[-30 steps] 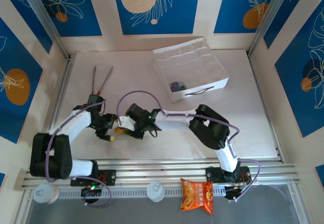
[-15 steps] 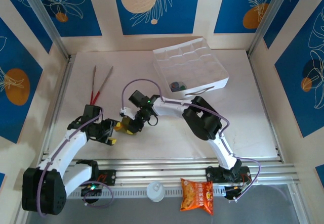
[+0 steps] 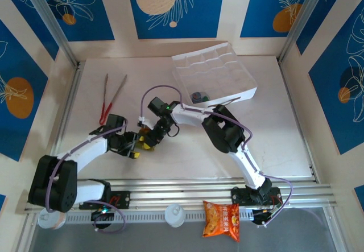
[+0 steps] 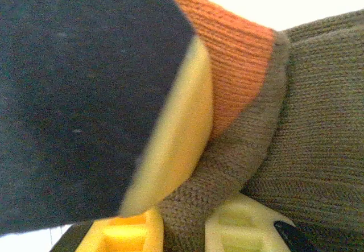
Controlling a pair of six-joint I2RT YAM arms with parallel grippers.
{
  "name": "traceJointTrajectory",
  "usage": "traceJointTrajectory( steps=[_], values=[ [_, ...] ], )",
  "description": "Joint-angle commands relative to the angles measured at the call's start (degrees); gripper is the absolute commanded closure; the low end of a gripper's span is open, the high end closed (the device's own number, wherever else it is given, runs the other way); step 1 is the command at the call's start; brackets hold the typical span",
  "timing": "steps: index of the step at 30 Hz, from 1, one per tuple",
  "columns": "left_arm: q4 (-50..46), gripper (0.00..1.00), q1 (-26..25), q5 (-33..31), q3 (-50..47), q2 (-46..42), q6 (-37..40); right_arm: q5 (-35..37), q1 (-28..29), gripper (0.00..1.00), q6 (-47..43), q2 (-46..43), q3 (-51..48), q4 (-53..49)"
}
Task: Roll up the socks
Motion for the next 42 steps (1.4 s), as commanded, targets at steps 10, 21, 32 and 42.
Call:
traceJointTrajectory(
  steps=[10,21,32,42],
  values=[
    [-11.20,0.43,-0.58,-3.78,-1.04,9.62,2.47,21.13,2.99,0.51,-5.79,-14.49,-21.14,13.99],
    [-12.54,0.44,0.13,-4.46,2.85,12.87,5.32,39.58,7.50,0.36,-14.28,-28.85,-35.82,28.81],
    [-11.66,0.44,0.74,-3.49,3.85,14.90,6.40,42.39,14.17,0.39,-22.44,-24.65,-30.65,28.91],
    [-9.02,0.44,1.66,-0.76,4.34,15.88,7.22,45.31,13.93,0.61,-21.16,-16.08,-24.21,25.41]
  ],
)
